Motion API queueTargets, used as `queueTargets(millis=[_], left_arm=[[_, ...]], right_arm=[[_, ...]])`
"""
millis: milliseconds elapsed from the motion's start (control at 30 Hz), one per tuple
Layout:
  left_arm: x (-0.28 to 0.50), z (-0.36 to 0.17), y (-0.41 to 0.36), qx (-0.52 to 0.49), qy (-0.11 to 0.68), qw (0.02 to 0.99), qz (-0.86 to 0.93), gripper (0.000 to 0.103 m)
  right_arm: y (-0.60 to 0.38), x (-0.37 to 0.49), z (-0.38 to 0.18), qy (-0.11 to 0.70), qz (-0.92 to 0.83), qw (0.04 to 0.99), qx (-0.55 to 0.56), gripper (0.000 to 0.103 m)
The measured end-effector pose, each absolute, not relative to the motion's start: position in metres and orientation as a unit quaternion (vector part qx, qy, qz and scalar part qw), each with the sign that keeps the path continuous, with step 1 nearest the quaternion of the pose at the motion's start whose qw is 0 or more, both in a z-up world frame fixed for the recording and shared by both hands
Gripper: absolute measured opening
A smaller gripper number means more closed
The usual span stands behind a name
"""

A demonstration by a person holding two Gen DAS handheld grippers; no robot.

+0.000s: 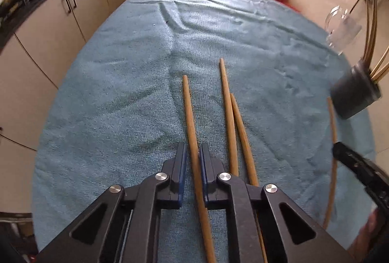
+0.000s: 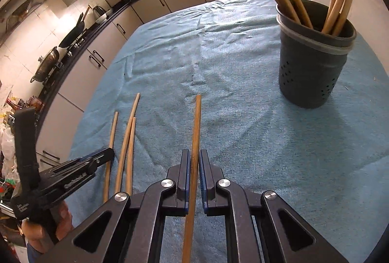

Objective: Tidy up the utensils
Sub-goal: 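Close the right gripper on a chopstick while the left gripper grasps another, then lift both held chopsticks upright and carry them over the black cup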

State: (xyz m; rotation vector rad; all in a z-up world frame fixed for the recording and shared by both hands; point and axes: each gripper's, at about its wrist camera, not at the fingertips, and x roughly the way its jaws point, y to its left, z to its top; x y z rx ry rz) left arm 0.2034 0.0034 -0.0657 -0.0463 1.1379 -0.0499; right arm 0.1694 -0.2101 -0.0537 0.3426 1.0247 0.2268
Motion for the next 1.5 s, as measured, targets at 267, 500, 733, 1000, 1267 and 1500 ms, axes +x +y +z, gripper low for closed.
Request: queueTargets(millis=[267, 500, 733, 1000, 1267, 1500], left_arm=[[0.197, -0.056, 0.008, -0.039, 0.519, 0.852, -0.046, 0.006], [0.168, -0.003, 0.019, -0.066, 0.439, 0.893, -0.076, 0.006], [0.144, 0.040, 0.026, -0.076, 0.382, 0.917, -0.089, 0.006], [0.128, 0.059, 0.025, -0.069, 0.344, 0.931, -0.097, 0.006], [0.123, 0.065, 0.028, -0.072, 0.336, 0.934, -0.097, 0.006], [0.121, 0.071, 0.028, -0.072, 0.328, 0.936, -0.101, 0.006]], right_arm=[[-0.212, 0.157, -0.041, 0.466, 0.116, 0.863, 0.157, 0.008], [-0.213, 0.137, -0.010, 0.404, 0.130, 0.893, 0.149, 0.008], [-0.207, 0.118, 0.014, 0.349, 0.149, 0.913, 0.148, 0.008], [-0.200, 0.100, 0.034, 0.292, 0.148, 0.935, 0.136, 0.008], [-0.208, 0.097, 0.041, 0.271, 0.140, 0.941, 0.145, 0.008], [-0.210, 0.095, 0.046, 0.263, 0.138, 0.943, 0.147, 0.008]])
